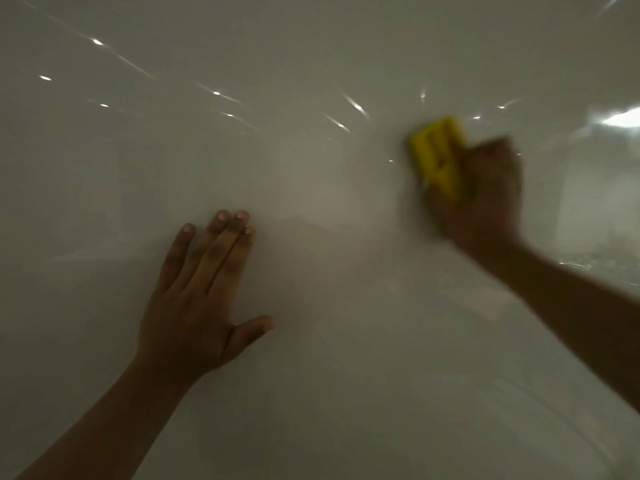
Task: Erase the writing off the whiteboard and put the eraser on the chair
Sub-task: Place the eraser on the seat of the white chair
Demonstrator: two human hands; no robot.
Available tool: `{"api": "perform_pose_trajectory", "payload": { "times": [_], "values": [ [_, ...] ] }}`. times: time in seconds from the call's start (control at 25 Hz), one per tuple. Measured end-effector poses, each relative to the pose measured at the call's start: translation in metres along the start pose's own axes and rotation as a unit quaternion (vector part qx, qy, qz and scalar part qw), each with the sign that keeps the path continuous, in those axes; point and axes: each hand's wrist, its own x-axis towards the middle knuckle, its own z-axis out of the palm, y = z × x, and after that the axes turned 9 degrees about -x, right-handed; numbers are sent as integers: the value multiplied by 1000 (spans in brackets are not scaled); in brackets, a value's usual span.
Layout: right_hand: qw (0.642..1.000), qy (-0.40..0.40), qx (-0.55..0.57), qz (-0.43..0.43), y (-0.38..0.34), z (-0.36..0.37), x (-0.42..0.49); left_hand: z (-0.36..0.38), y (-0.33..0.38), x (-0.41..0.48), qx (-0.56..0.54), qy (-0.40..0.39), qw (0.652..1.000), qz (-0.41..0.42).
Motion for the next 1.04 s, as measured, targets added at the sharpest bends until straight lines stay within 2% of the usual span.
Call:
{"api": "perform_pose_trajectory", "payload": {
  "times": [0.04,0.08,0.16,0.2,0.24,0.28,0.36,0.4,0.44,0.48,0.56,0.64,0.68,0.8,0.92,0.96,1.0,1.04],
  "values": [
    [995,-68,-8,-65,-7,-2,-44,0,2,0,-6,5,1000,-2],
    [975,-149,-1,-162,-14,-5,-94,0,4,-1,-13,12,1000,-7],
    [890,-317,-9,-327,-15,-17,-197,-1,18,-5,-55,34,997,-32],
    [861,-373,-6,-345,-9,-24,-234,0,32,-11,-81,39,995,-38],
    [859,-413,5,-303,3,-30,-267,3,51,-22,-115,35,992,-32],
    [876,-422,21,-233,11,-36,-290,6,72,-35,-148,18,989,-16],
    [898,-424,19,-115,24,-56,-328,24,128,-75,-239,-83,967,5],
    [897,-436,18,-73,25,-68,-341,31,158,-93,-285,-150,947,-4],
    [896,-442,17,-38,30,-80,-357,37,191,-109,-336,-230,913,-37],
    [894,-447,15,-8,35,-92,-370,44,221,-122,-383,-316,863,-89],
    [883,-467,2,51,43,-115,-389,60,278,-150,-468,-453,733,-199],
    [875,-474,-29,90,63,-139,-411,81,335,-171,-541,-488,629,-271],
    [867,-485,-38,107,74,-149,-420,91,360,-176,-555,-498,596,-296],
    [854,-488,-59,171,119,-175,-446,121,429,-178,-589,-498,530,-352],
    [821,-452,-60,342,185,-203,-477,151,506,-167,-594,-491,452,-448],
    [799,-428,-64,418,208,-211,-491,161,530,-165,-594,-492,428,-472],
    [761,-403,-59,505,232,-219,-506,176,559,-168,-586,-500,408,-491],
    [707,-386,-39,592,255,-224,-522,190,586,-169,-580,-506,389,-506]
  ]
}}
